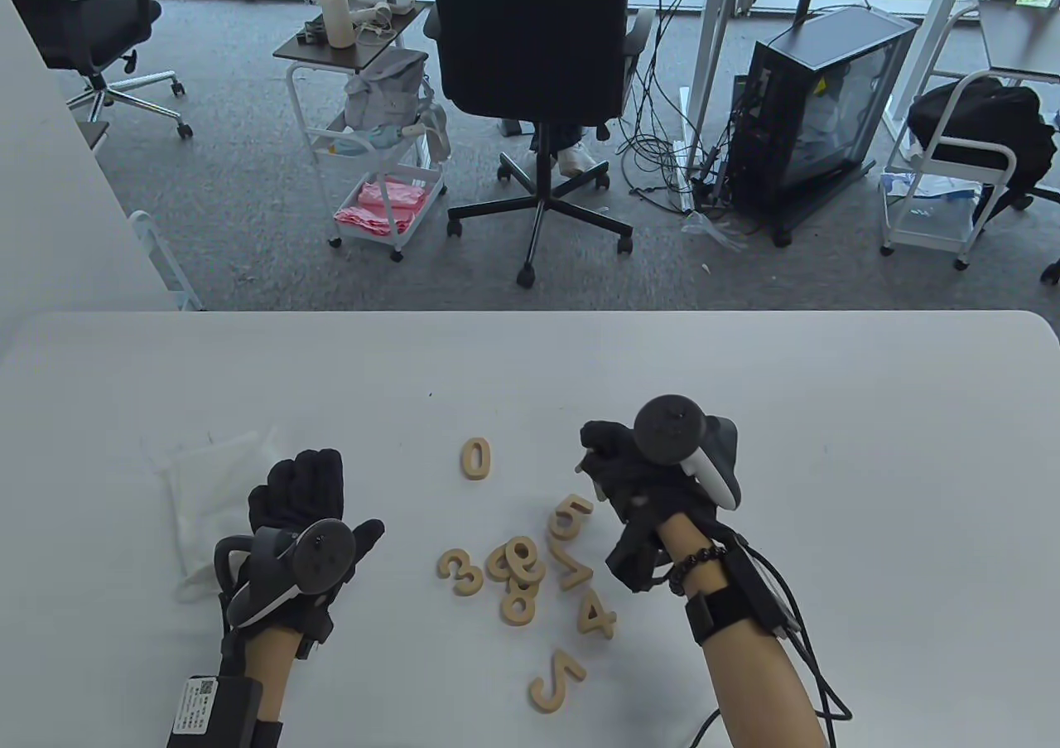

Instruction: Empty bag and arrange number blocks in order

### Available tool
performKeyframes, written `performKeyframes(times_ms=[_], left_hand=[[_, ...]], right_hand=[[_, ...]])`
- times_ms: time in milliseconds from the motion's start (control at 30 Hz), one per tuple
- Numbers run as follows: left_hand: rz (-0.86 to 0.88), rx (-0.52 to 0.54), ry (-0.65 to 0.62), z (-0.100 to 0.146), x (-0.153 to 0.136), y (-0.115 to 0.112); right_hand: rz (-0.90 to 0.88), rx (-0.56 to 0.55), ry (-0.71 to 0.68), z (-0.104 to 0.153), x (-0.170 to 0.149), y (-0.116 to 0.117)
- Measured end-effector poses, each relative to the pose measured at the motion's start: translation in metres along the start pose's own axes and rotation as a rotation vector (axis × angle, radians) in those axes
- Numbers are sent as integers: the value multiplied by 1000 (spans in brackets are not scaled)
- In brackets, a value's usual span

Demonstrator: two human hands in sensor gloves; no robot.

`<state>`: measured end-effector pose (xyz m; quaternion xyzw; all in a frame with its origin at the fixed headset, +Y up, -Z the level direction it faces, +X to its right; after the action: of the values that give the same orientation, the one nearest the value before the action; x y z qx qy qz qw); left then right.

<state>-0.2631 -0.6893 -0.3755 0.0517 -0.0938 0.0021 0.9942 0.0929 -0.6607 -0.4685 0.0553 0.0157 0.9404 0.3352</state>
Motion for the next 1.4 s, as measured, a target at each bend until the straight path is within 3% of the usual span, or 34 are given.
performKeyframes(times_ms=[300,533,867,1167,1400], left_hand=[[25,22,18,4,-8,5],[35,23,28,3,-11,7],[34,24,25,3,-11,5],[43,30,27,5,-12,6],[41,25,26,4,-11,5]], right_hand=[[145,82,85,-84,31,73],[210,103,166,-115,16,107],[293,122,212,-128,11,137],[456,15,238,-130,14,140],[478,20,222,-131,11,141]])
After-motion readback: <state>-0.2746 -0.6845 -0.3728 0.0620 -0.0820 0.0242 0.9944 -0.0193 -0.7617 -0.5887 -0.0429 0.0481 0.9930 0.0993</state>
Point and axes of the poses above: the tracker on the back of each hand, its own x axis roughly to the thumb side, its own z axis roughly from the fingertips to the wrist, y = z × x, the point moved 3 cm from there along -z, roughly from the wrist to the fingertips, and after that the axes turned 5 degrees about -x, right-handed, at the moved point
